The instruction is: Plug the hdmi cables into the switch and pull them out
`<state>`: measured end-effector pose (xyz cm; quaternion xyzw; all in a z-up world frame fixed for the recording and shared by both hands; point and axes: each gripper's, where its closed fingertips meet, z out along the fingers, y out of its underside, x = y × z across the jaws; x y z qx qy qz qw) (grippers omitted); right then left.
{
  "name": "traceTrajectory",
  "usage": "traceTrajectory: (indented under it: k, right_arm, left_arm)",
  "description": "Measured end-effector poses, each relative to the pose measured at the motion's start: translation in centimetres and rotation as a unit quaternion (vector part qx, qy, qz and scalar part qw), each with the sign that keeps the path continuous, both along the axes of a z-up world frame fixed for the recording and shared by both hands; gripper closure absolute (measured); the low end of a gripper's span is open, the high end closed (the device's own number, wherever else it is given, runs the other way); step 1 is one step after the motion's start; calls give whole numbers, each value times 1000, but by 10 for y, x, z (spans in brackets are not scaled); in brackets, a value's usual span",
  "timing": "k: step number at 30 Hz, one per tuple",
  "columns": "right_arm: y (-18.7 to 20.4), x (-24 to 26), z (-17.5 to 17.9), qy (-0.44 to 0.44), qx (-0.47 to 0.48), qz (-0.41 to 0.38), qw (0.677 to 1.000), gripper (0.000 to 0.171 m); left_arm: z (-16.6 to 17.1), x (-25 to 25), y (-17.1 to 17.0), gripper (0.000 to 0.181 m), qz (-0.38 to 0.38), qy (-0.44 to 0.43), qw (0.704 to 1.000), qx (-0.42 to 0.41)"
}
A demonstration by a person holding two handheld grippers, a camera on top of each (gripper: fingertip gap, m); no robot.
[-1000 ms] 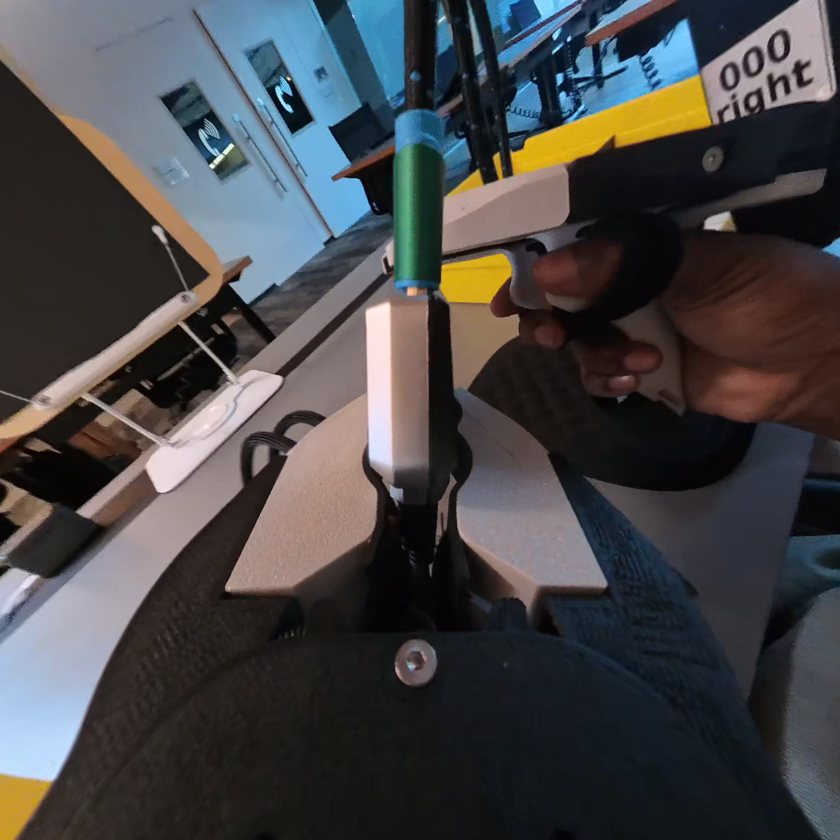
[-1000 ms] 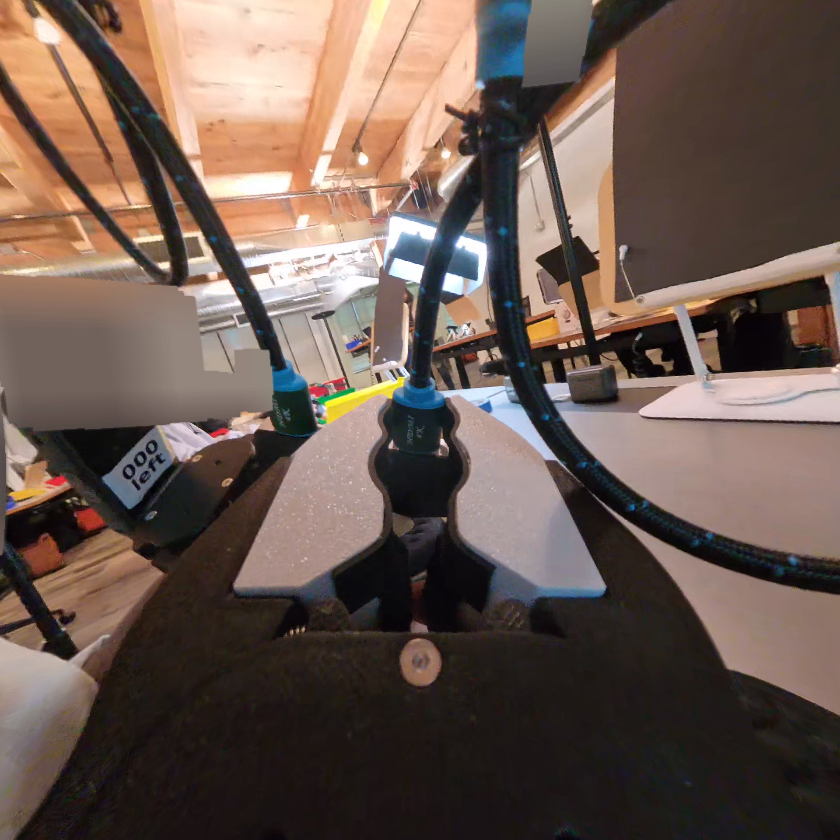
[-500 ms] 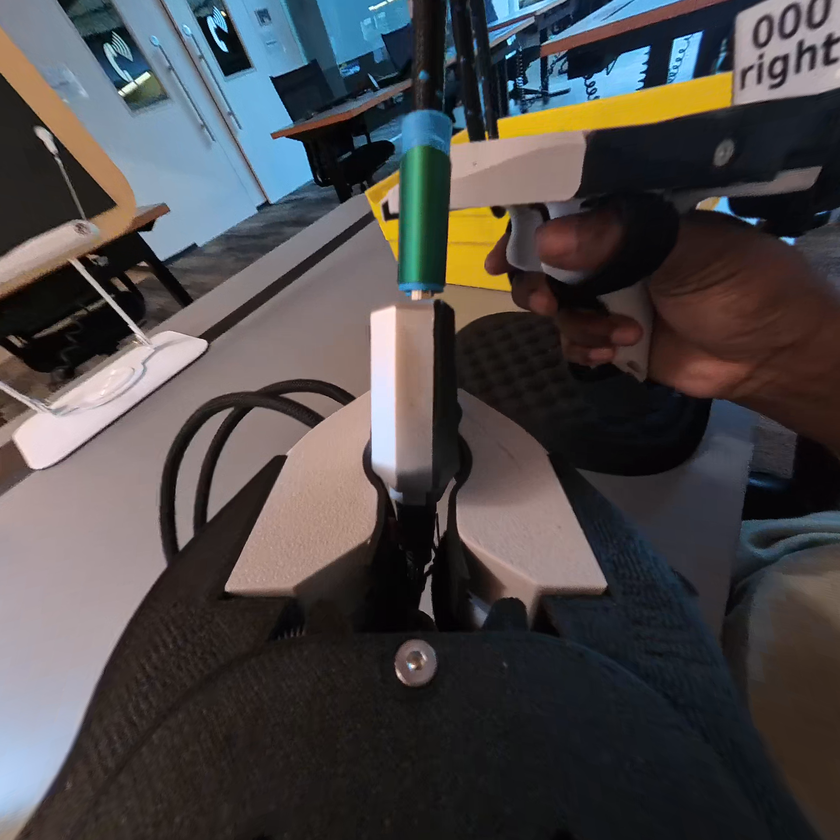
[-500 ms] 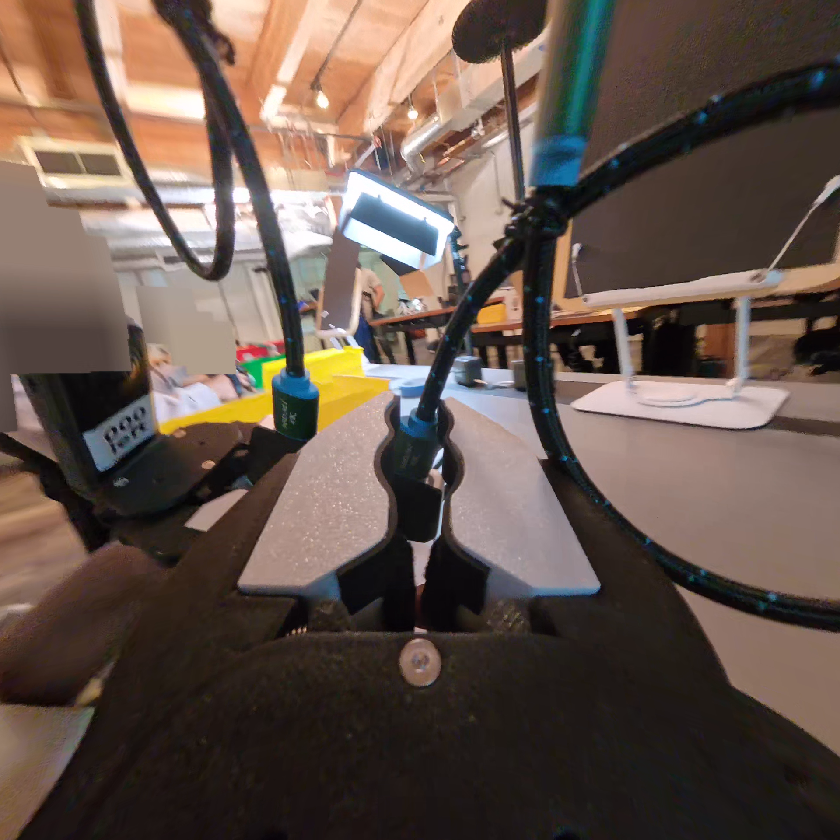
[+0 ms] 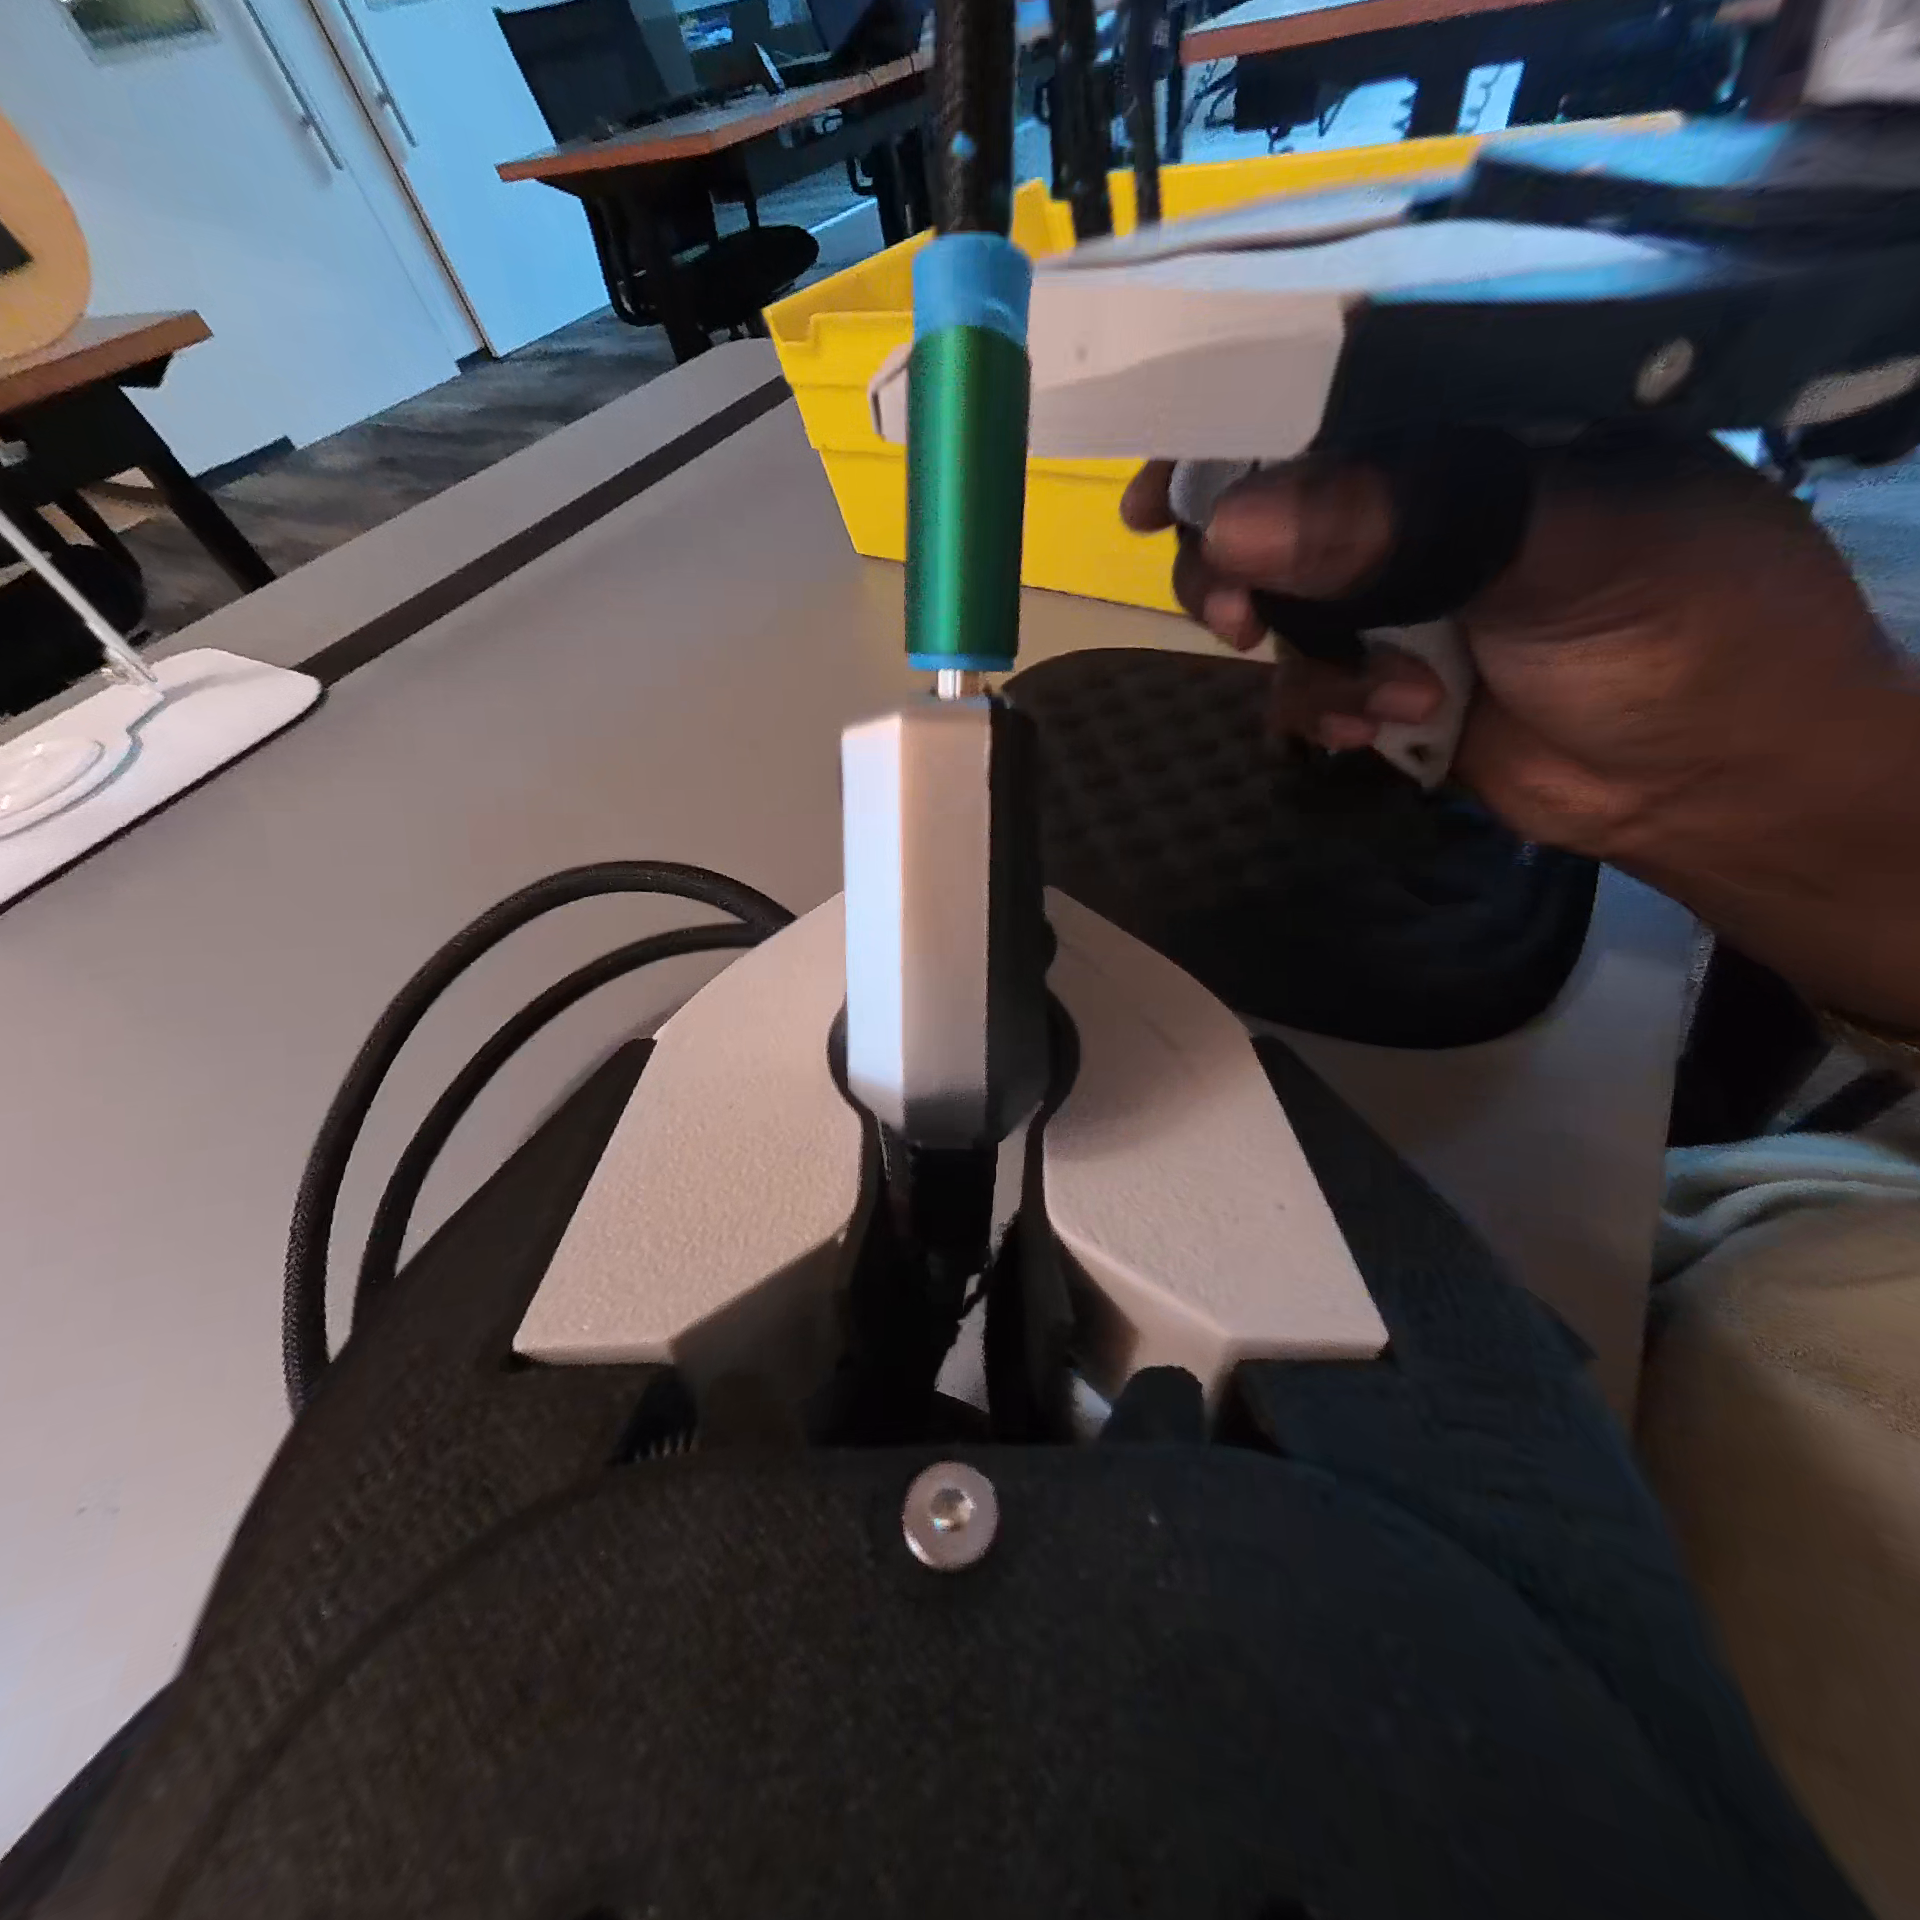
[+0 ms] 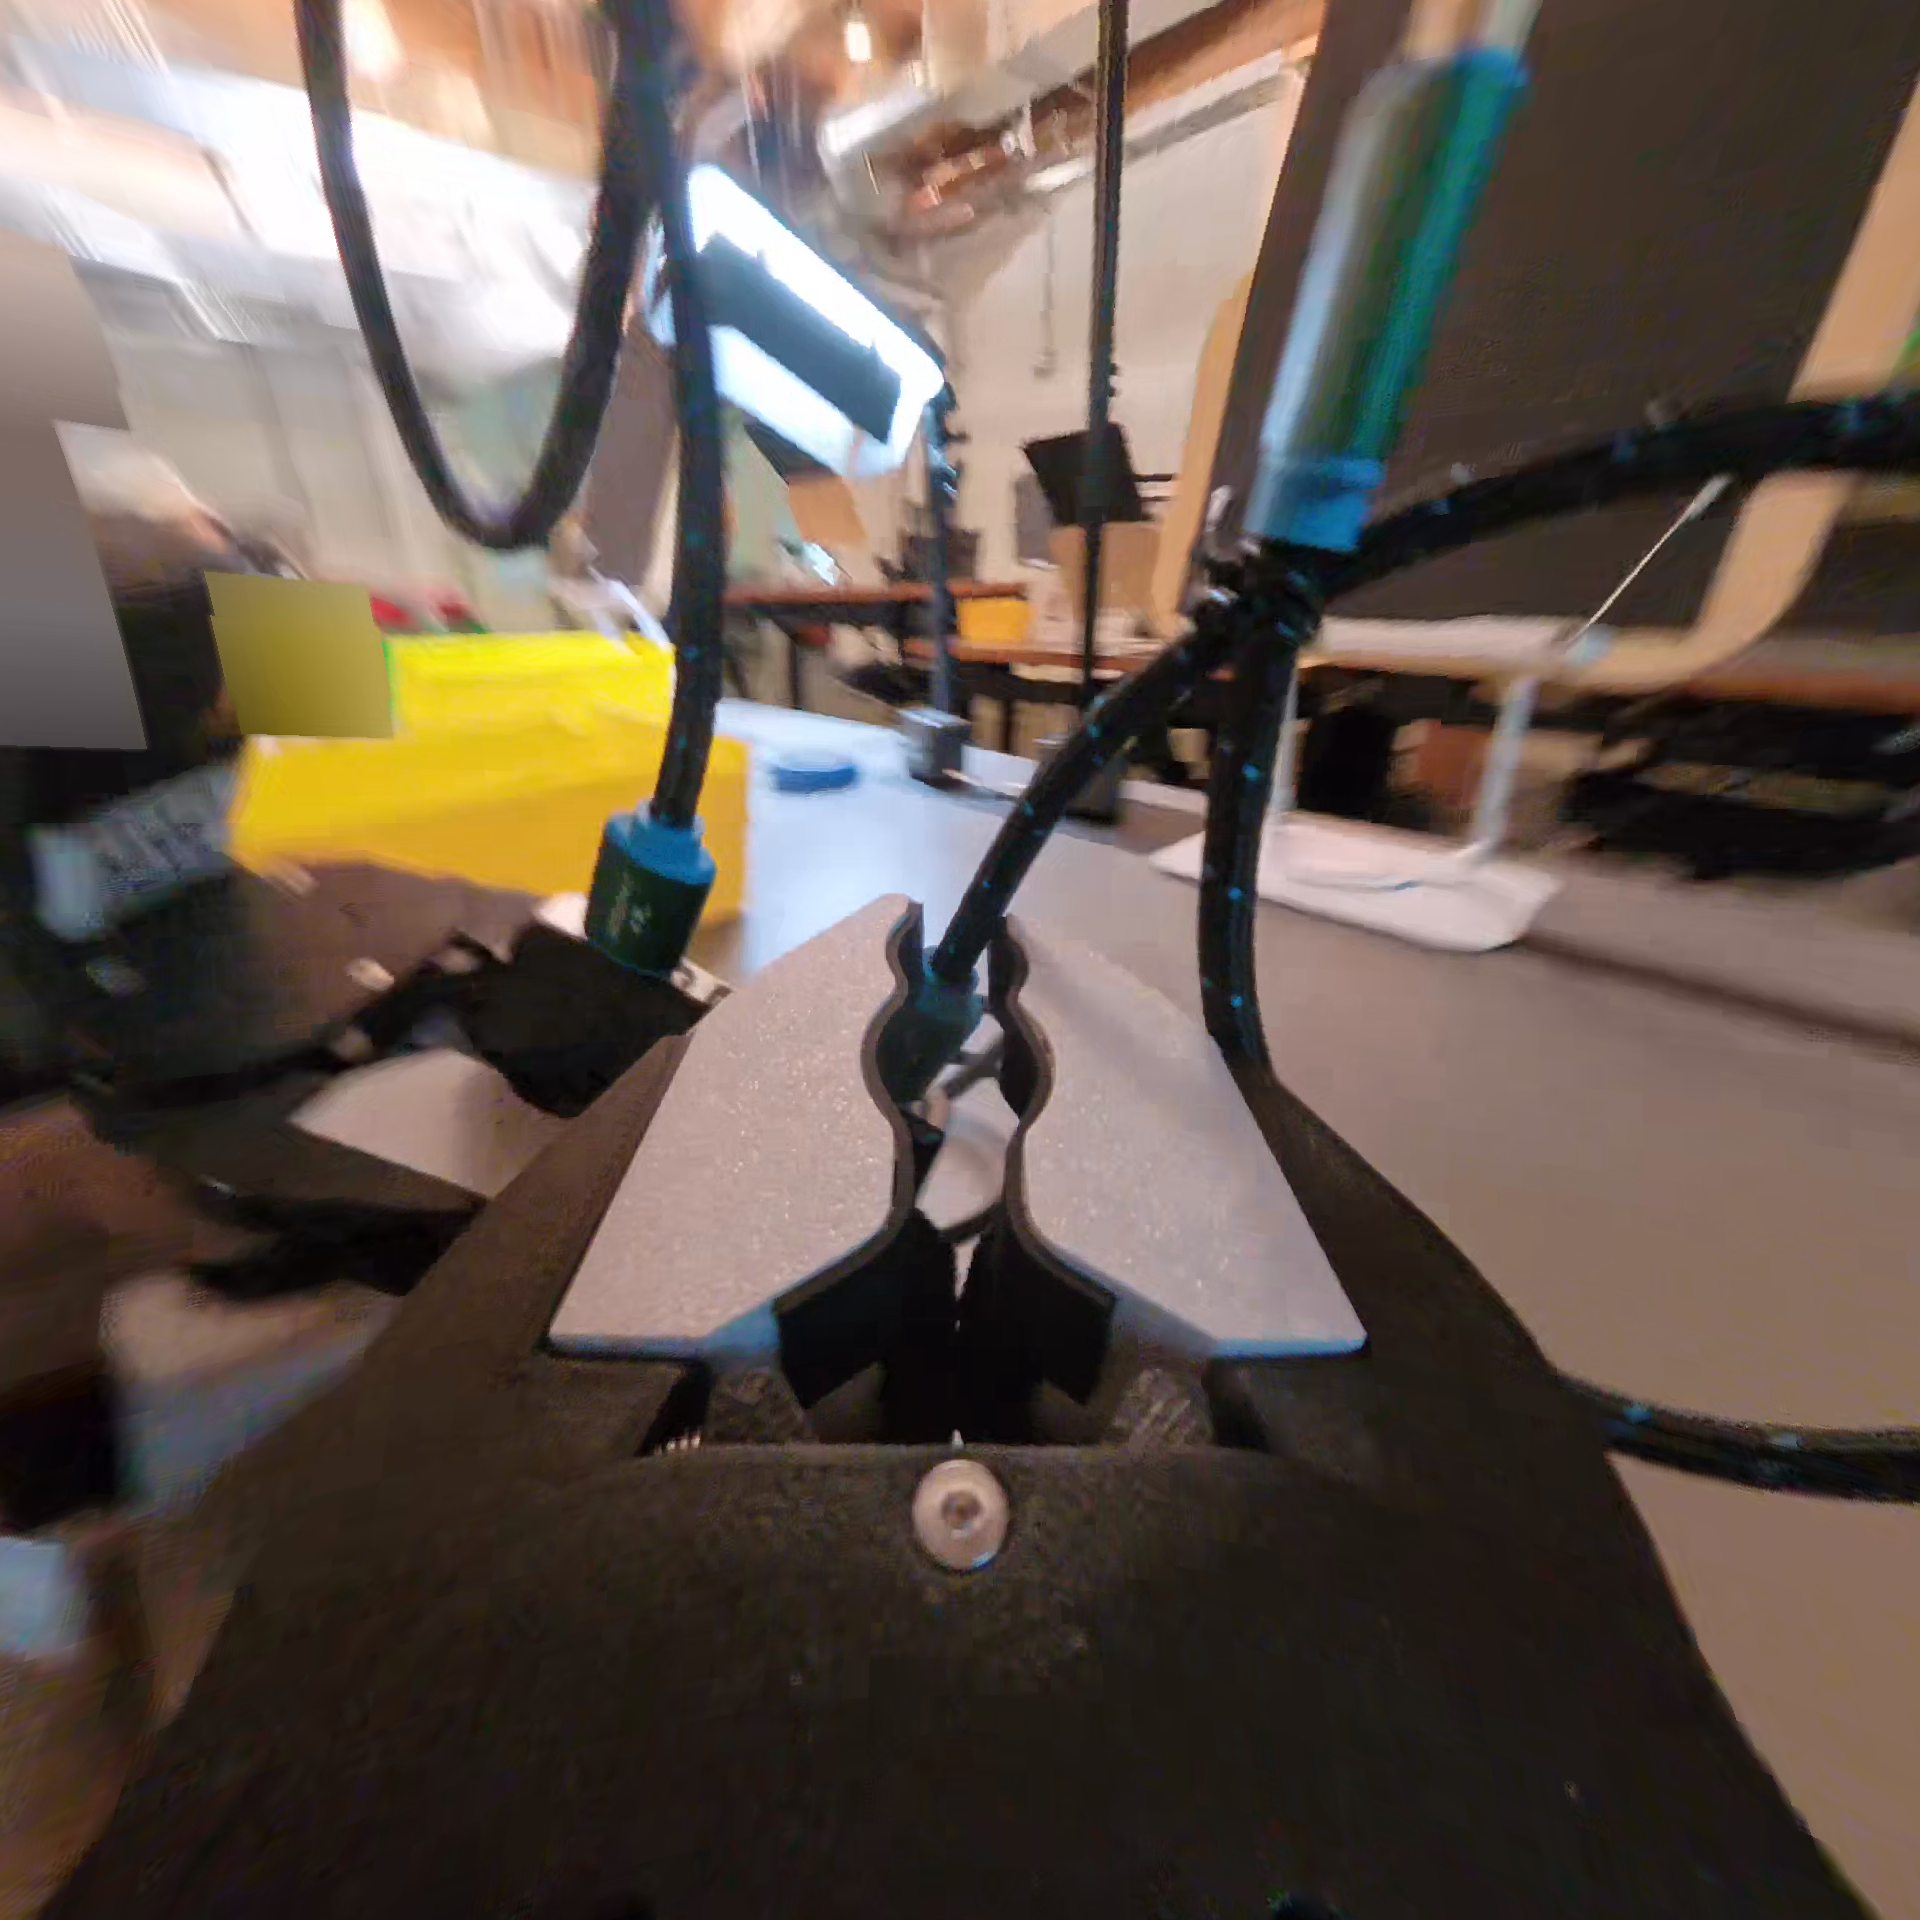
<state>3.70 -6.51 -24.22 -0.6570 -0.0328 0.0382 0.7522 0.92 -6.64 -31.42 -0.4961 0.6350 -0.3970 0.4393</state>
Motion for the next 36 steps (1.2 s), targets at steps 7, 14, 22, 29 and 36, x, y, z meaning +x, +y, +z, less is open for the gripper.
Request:
traceTrajectory:
  k: [7,14,22,29,36]
  right_arm:
    - [-2,-6,5,110,24,71,991,165]
    - [-1,-8,3,-85,-17,-24,996,163]
    - [1,0,-4,71,0,47,996,164]
    - [-88,51,86,-110,102,-143,978,165]
    - [-123,83,74,-139,-50,-159,976,164]
  left_arm:
    - [-2,0,3,157,11,4,1000,28]
    - [-5,0,3,154,1,3,1000,11]
    - [-10,3,3,157,3,8,1000,12]
    - [-24,3,12,158,35,41,997,47]
    - [0,-2,16,157,11,-31,999,-40]
